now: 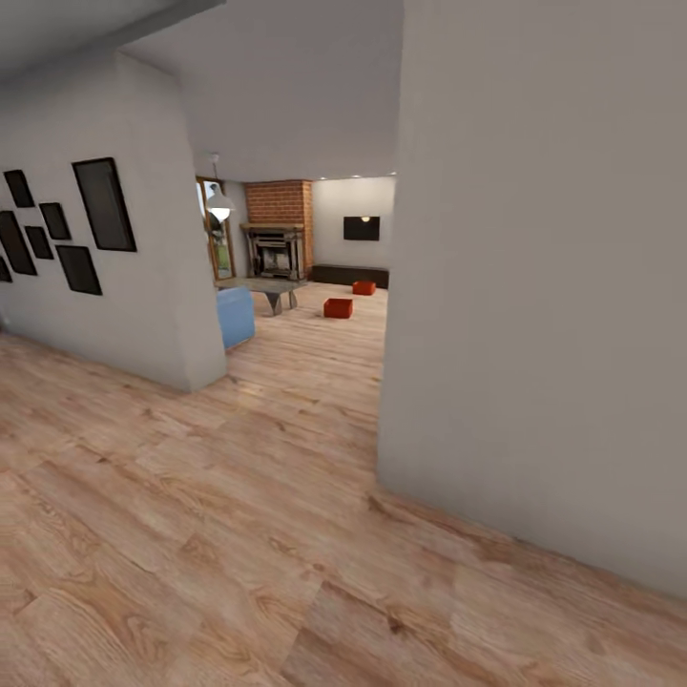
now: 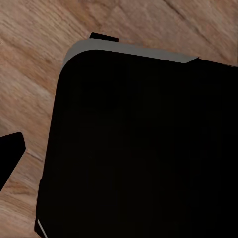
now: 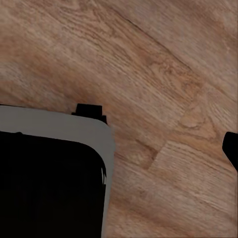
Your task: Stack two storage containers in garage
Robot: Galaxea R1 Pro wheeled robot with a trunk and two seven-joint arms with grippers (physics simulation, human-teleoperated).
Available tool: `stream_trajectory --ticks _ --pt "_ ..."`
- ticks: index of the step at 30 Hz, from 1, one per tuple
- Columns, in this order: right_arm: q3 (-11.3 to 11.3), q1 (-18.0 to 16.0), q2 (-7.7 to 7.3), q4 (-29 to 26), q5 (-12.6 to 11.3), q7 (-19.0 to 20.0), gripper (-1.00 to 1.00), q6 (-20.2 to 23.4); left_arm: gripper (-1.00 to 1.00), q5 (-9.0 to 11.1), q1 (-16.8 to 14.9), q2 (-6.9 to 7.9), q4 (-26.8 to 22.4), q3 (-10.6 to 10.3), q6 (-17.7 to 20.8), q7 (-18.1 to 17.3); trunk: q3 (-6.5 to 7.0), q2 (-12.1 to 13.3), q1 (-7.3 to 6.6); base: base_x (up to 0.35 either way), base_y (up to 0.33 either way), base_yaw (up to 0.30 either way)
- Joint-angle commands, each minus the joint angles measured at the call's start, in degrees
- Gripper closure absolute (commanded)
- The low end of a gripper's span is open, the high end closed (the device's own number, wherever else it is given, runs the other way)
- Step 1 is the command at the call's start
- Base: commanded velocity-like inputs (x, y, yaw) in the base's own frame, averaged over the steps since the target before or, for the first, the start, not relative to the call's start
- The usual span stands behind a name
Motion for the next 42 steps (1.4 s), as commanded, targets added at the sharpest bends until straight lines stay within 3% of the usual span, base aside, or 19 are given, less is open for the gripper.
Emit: stream_trajectory --ticks 1,42 --pt "0.49 -0.06 0.00 0.17 -0.48 -0.03 -1.00 -0.33 -1.00 0.10 -0.02 -0.03 0.00 0.42 -0.13 0.03 -0.05 -0.02 0.03 0.325 0.000 0.278" --pt "0.49 -0.07 -0.12 0.17 -0.52 -0.06 -1.00 -0.34 -1.00 0.10 -0.02 -0.07 0.00 0.42 -0.08 0.05 -0.05 -0.02 0.03 0.325 0.000 0.278"
